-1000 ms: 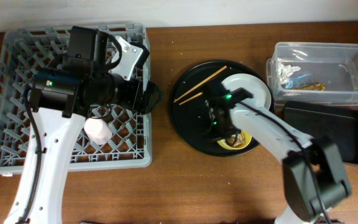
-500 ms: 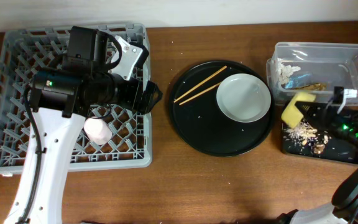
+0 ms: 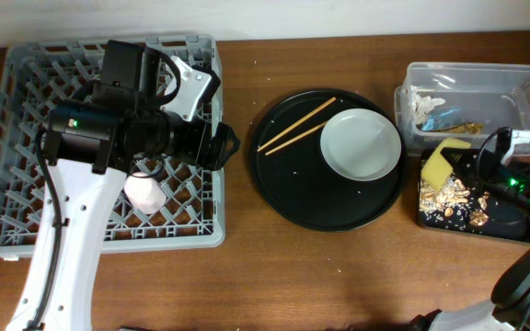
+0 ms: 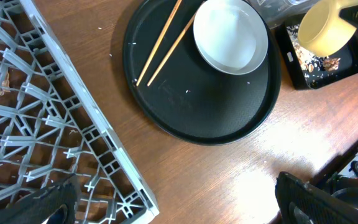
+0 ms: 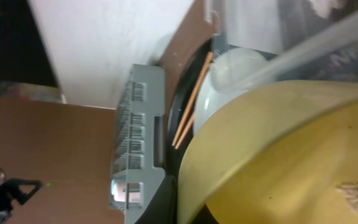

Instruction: Sort waste into correct bins and load items into the dishwasher rack

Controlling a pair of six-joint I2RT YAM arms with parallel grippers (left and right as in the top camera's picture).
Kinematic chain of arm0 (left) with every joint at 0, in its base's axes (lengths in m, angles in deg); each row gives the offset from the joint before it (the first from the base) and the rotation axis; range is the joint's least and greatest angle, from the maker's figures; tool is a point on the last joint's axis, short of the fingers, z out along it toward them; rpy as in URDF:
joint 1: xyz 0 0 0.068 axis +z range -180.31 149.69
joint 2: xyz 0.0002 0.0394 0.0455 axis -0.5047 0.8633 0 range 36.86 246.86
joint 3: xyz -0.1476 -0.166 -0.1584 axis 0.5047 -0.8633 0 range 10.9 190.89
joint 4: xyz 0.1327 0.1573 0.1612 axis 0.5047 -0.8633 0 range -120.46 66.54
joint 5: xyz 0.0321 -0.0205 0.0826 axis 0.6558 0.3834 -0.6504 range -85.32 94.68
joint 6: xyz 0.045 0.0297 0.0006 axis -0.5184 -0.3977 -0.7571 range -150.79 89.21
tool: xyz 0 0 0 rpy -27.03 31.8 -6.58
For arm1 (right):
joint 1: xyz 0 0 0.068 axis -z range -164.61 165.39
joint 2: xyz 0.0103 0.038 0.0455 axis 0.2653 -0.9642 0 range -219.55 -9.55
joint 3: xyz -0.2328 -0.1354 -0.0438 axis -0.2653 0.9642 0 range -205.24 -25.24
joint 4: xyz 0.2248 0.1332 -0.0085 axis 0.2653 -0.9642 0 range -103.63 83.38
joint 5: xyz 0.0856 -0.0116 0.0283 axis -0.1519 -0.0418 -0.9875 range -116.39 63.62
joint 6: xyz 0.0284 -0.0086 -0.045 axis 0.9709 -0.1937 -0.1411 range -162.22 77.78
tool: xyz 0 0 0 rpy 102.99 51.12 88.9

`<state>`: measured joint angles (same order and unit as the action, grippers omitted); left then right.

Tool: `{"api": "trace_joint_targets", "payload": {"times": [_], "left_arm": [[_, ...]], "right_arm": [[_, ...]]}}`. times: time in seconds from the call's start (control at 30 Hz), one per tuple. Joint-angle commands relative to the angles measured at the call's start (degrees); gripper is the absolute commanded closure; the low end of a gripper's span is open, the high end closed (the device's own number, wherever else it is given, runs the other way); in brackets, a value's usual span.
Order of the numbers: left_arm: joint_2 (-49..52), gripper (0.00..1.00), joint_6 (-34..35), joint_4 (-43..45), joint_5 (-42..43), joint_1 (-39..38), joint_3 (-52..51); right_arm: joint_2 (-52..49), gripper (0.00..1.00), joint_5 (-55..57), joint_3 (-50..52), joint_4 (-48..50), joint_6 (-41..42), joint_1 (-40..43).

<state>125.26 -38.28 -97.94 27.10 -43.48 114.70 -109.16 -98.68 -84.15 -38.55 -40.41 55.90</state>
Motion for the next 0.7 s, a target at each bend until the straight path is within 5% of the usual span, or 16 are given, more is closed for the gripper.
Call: {"api": "trace_joint_targets", "payload": {"times": [0.0,0.03,0.07,0.1,0.17,0.27,0.4,0.5,0.57,0.67], "left_arm": [[-0.13,0.01,0.48,-0.35,0.00,-0.17,-0.07],[-0.13,0.01,0.48,-0.52,0.00,-0.17,-0.07],[-0.13,0.01,0.48,-0.55,0.00,-0.17,-0.07],[-0.13,0.01,0.48,-0.31,0.00,-0.17,-0.07],[-0.13,0.01,0.48,-0.17,0.02,-0.17,-0.07],[-0.13,0.01,0.48,0.09,0.02,-0.17,-0.07],[-0.13,0.01,0.50,0.72,-4.33,-0.17,-0.07],[0.55,0.01,0.52,5.88,-7.43,-0.17,-1.88],[3.39,0.01,0.52,8.48,-7.43,-0.17,-3.45],[12.48,0.11,-0.26,14.84,-7.02,-1.49,-3.48]], "right_arm": [[0.15,0.96,0.57,0.00,-1.68,-2.71,-0.44],[0.13,0.96,3.26,-0.04,-0.92,6.27,-0.33],[0.15,0.96,-8.74,-0.17,0.94,0.07,-0.94],[0.44,0.96,3.87,-1.46,-2.89,9.79,-1.90],[2.29,0.96,0.81,-2.40,-6.80,-0.59,-4.22],[9.86,0.96,24.17,-9.51,-21.70,-9.05,-21.27],[8.70,0.96,55.08,-9.88,-19.17,1.11,-55.98],[0.61,0.91,65.24,-9.88,-15.17,7.76,-70.38],[-0.96,0.56,65.33,-9.94,-15.19,10.21,-71.25],[9.22,0.54,61.46,-12.98,-20.22,12.66,-61.29]]}}
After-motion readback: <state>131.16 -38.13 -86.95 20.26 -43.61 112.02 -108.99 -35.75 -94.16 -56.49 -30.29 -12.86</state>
